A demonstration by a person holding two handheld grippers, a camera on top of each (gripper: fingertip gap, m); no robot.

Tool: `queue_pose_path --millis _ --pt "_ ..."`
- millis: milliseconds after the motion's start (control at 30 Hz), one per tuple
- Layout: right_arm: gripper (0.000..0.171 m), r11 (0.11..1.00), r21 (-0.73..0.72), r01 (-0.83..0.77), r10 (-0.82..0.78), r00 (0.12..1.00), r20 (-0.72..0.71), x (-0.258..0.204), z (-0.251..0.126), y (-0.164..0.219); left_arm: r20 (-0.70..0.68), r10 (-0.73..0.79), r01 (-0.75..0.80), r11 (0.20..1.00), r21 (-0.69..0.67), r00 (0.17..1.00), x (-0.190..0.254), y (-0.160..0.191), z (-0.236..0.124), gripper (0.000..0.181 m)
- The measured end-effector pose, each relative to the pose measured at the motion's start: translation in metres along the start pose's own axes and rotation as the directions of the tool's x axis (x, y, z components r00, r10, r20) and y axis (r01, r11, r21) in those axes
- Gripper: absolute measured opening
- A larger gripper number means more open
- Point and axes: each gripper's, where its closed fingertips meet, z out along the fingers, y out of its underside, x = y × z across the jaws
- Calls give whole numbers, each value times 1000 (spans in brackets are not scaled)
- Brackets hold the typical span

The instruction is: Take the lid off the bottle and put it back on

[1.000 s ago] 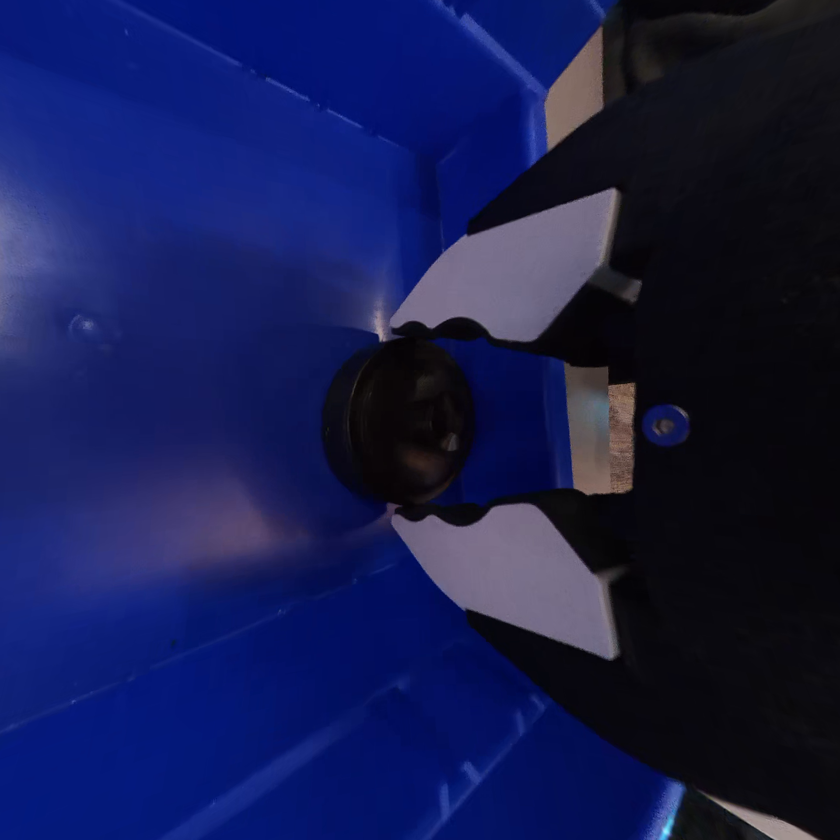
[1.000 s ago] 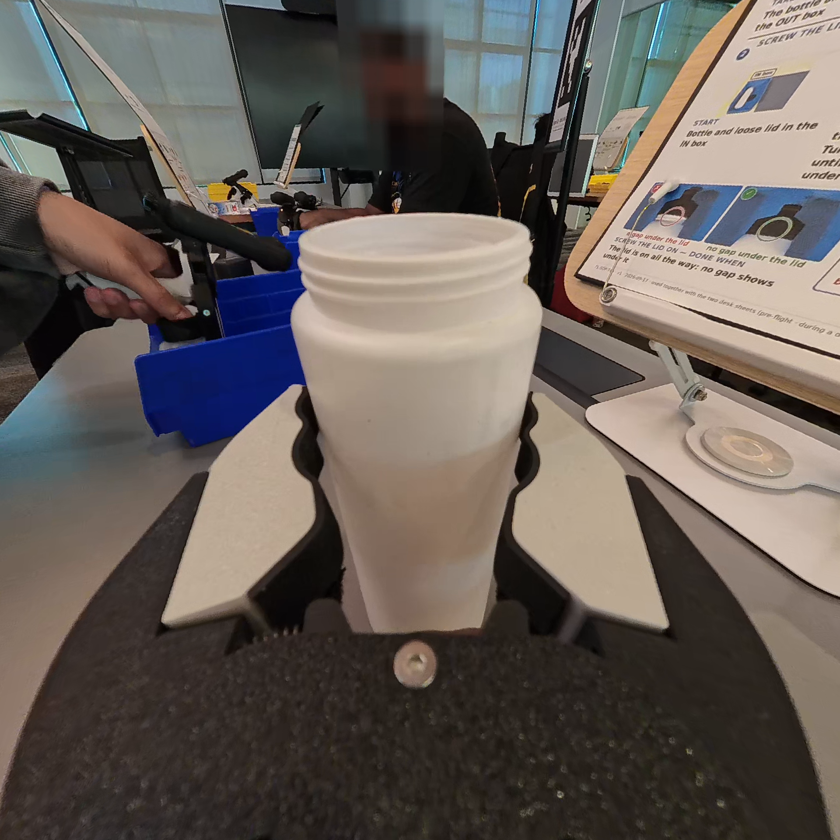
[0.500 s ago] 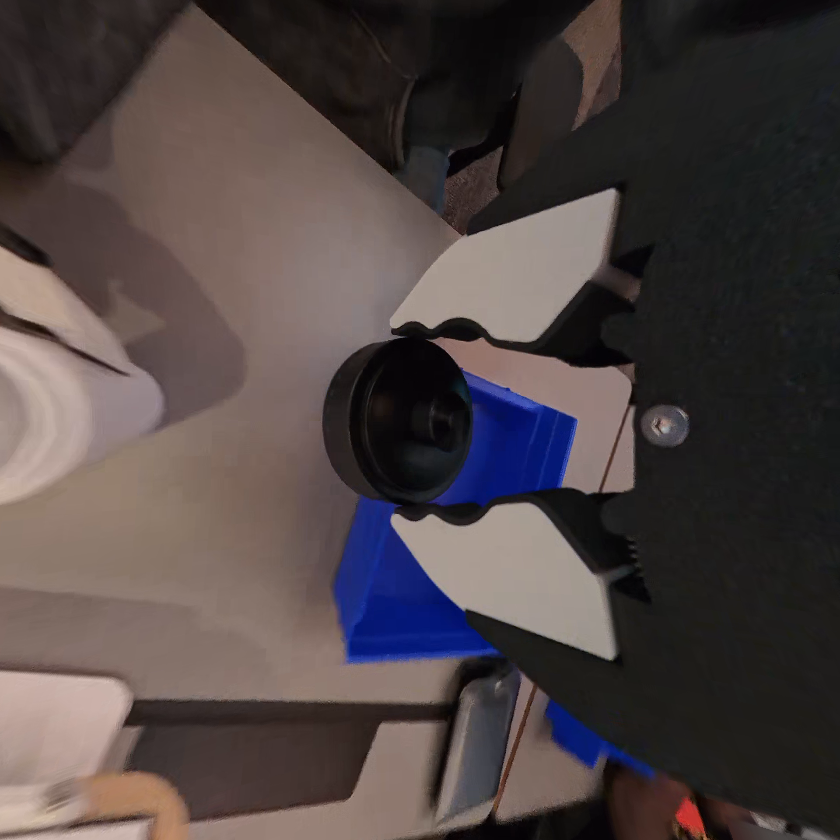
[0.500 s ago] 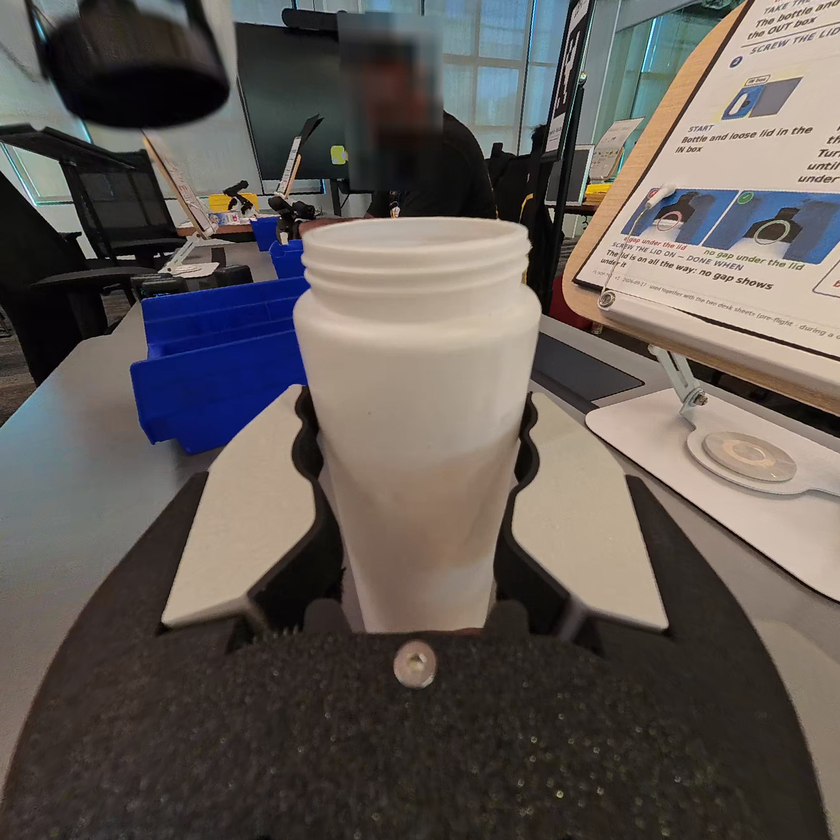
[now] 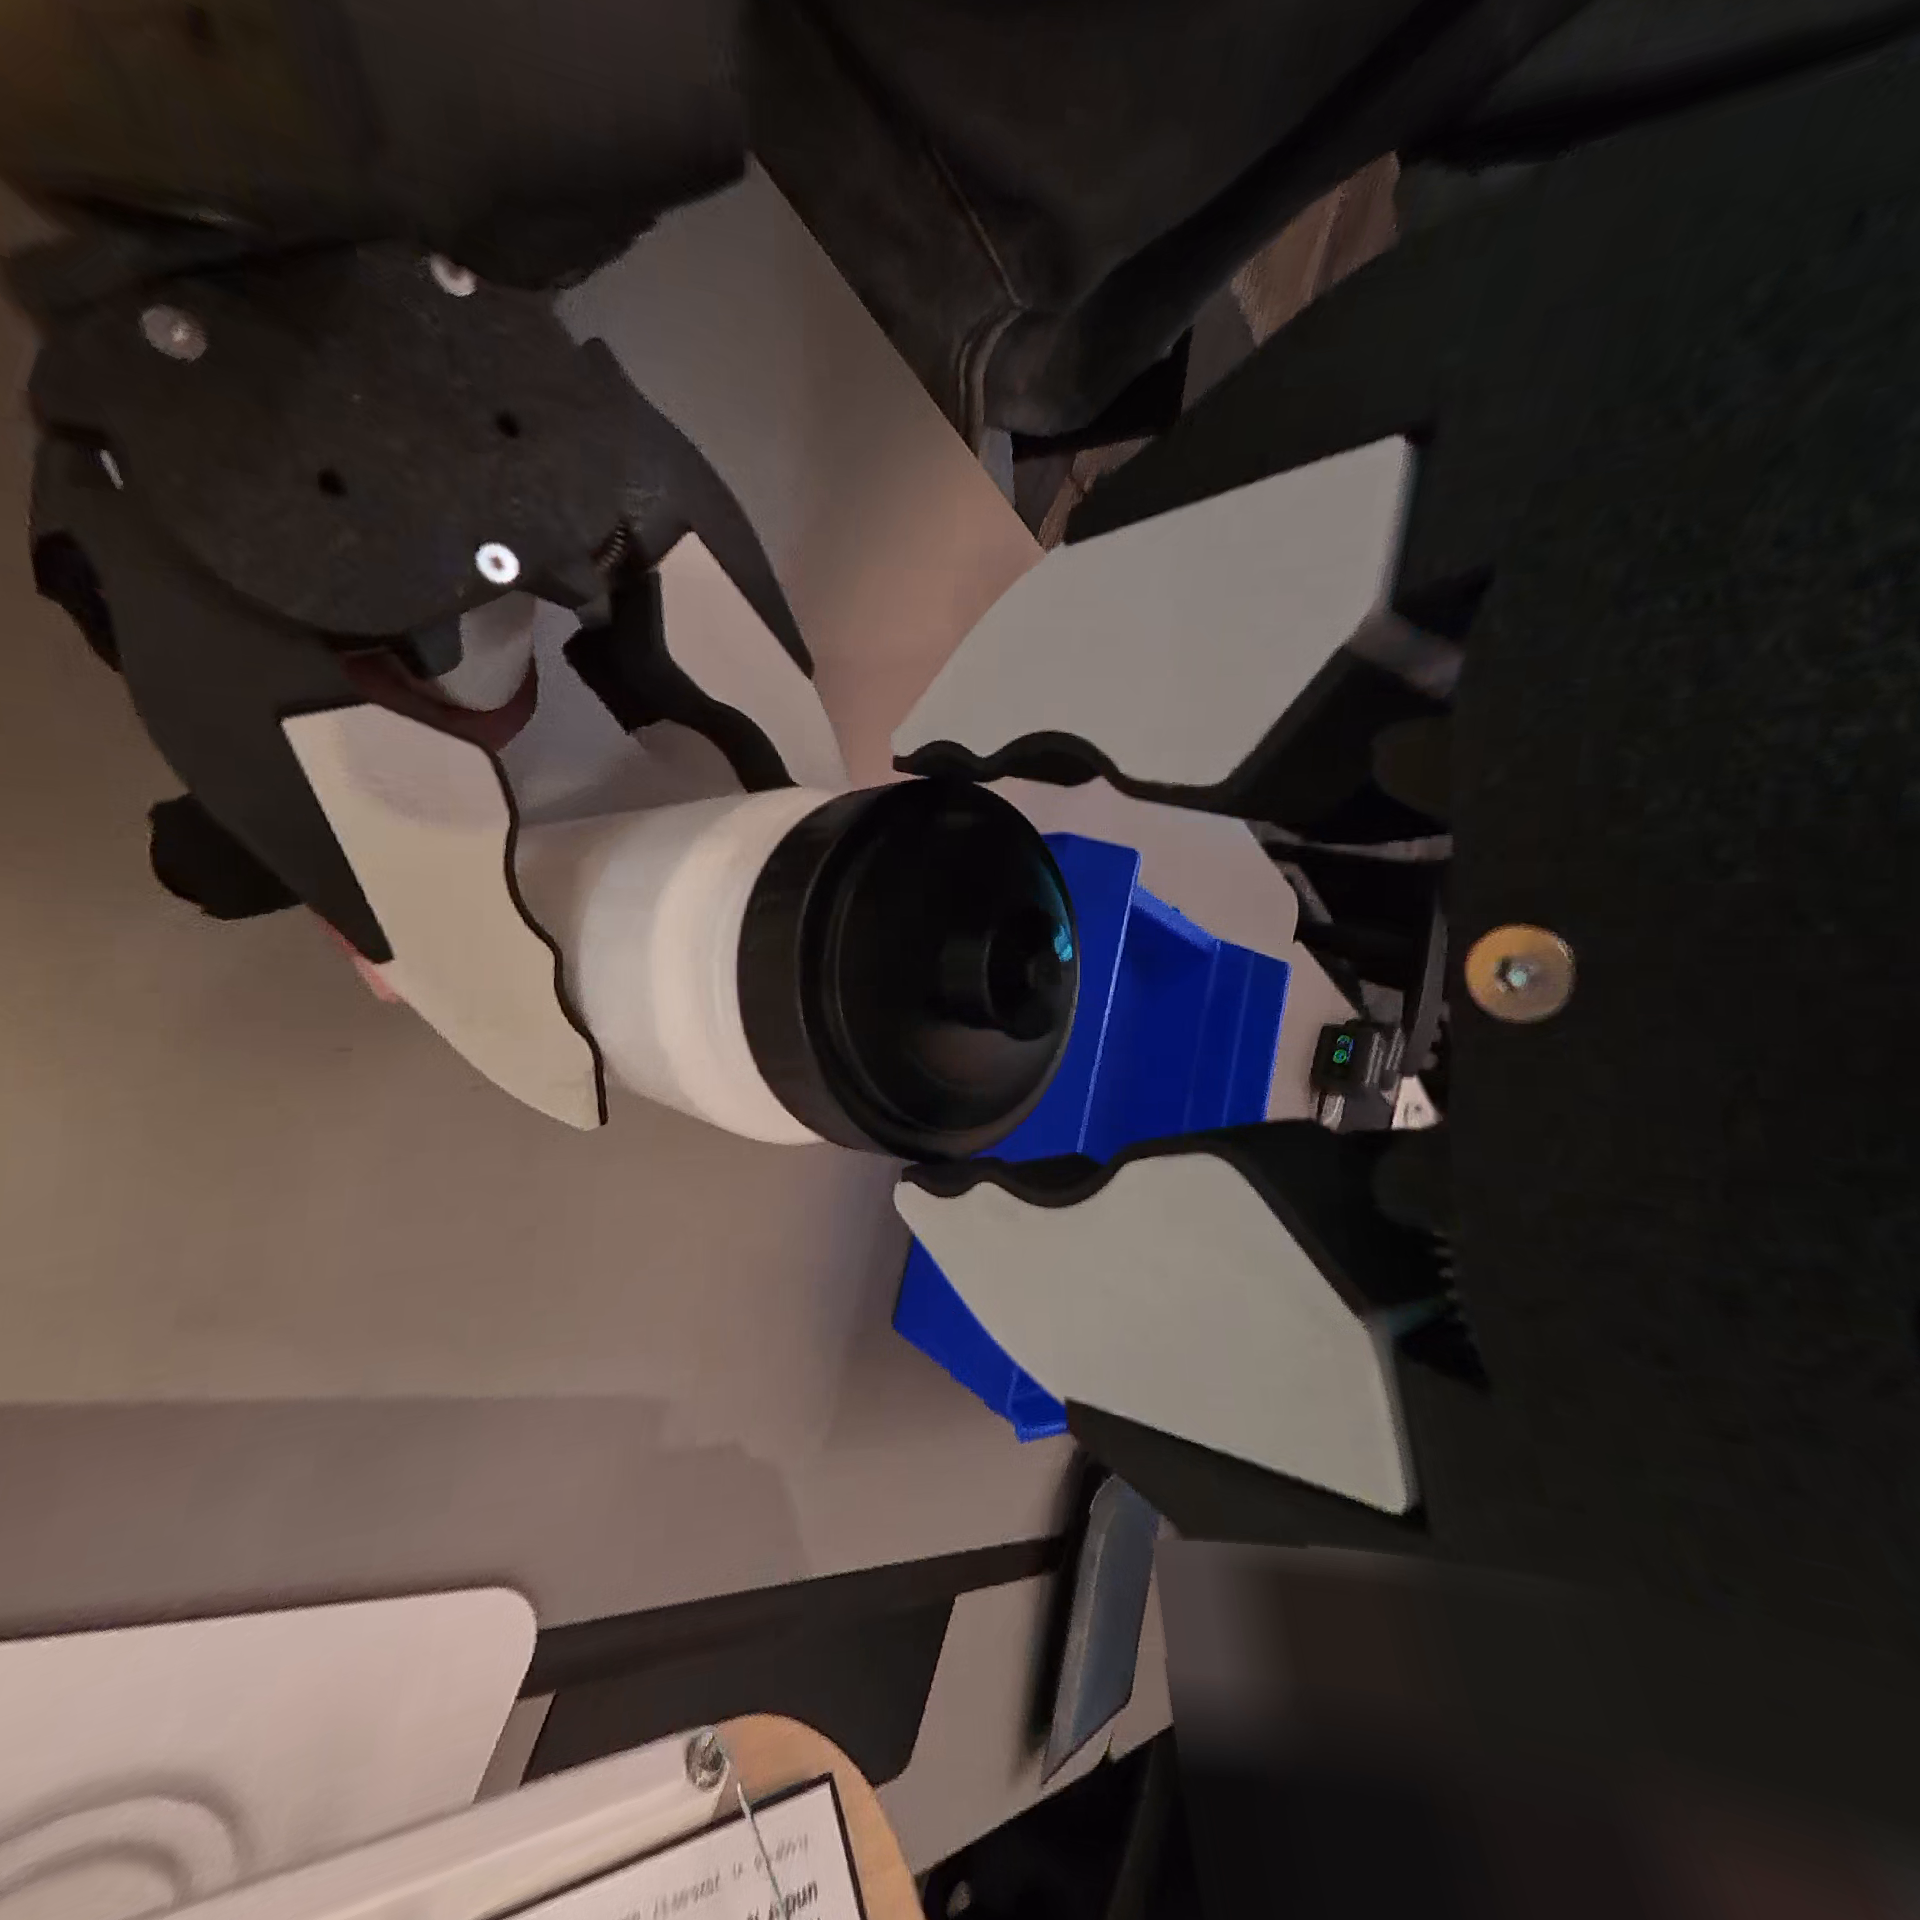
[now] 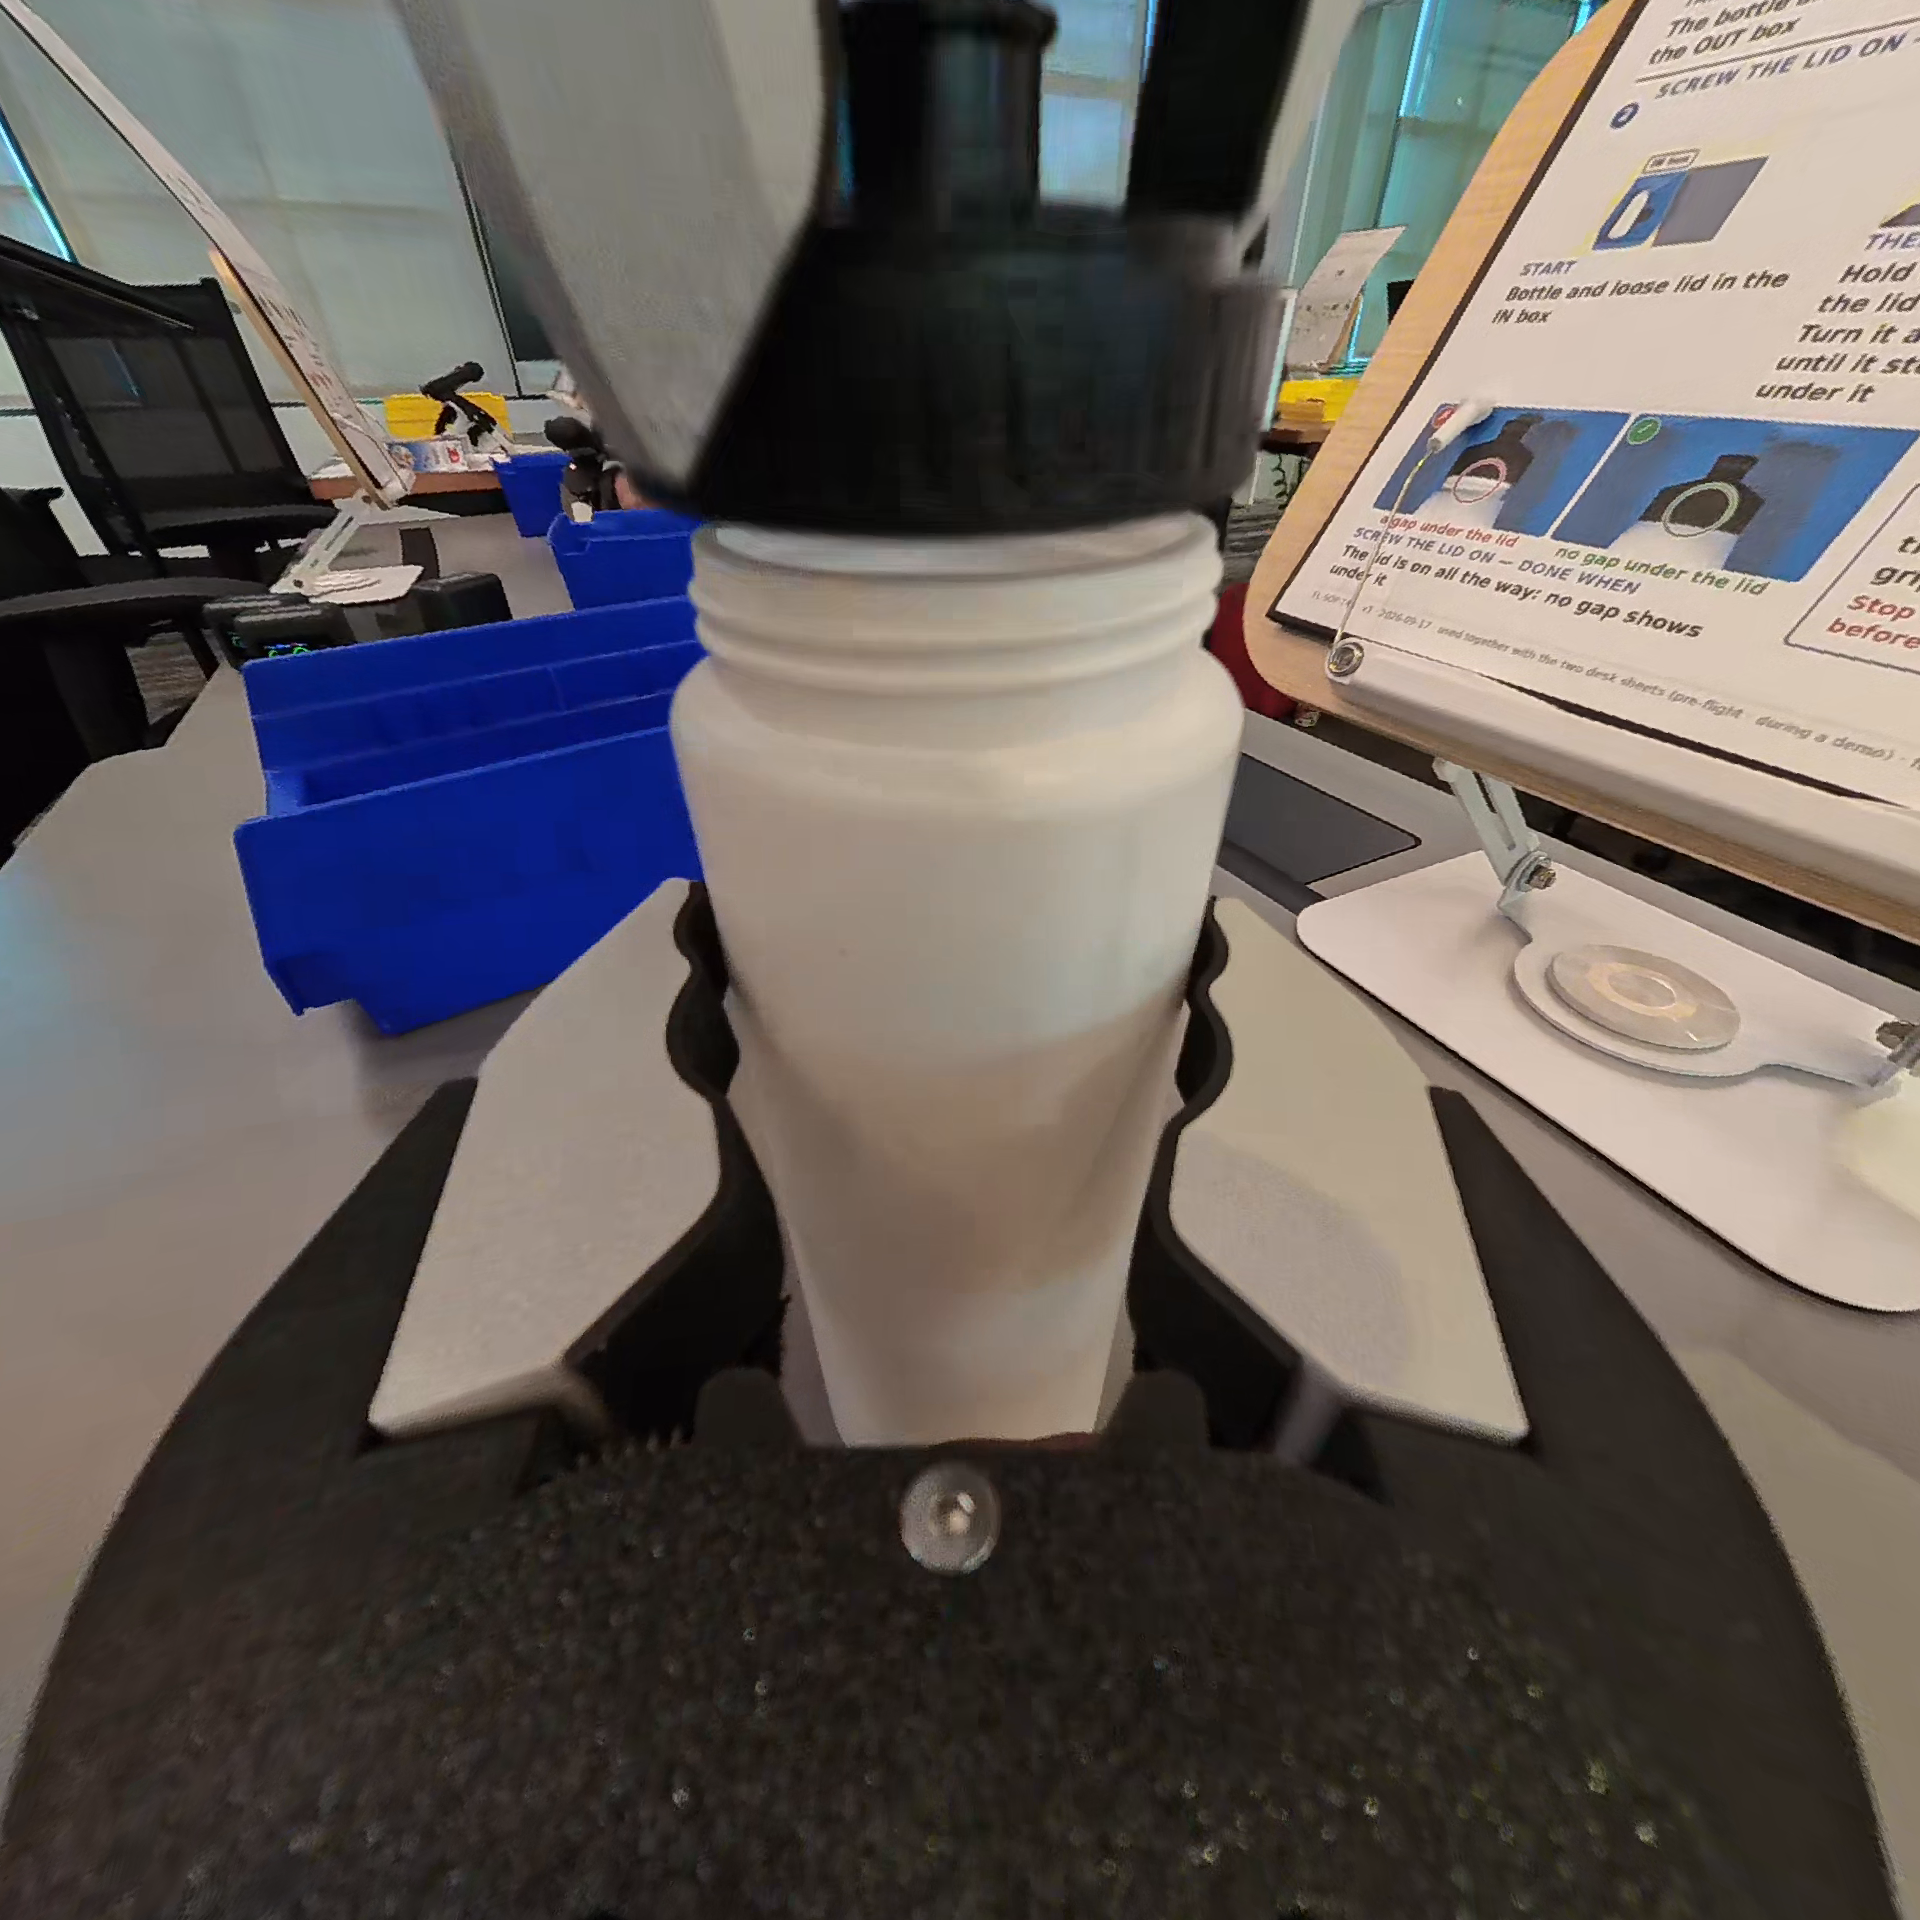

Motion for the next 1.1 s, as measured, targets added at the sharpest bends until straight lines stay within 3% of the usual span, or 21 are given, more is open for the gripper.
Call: queue_pose_path --millis 233,467,767,1100 --pt "85 1000 -2 -5 5 1000 -25 2 2 0 7 -117 117 993 -34 993 -3 -7 9 69" --pt "85 1000 1 -8 8 1000 -26 2 3 0 -49 -353 354 935 10 934 -6 -9 9 69" --pt "85 1000 2 -6 6 1000 -23 2 3 0 -23 -449 446 880 162 893 -4 -4 8 70" --pt "85 1000 3 -9 9 1000 -21 2 4 0 -183 -537 567 789 237 824 -6 -5 9 69"
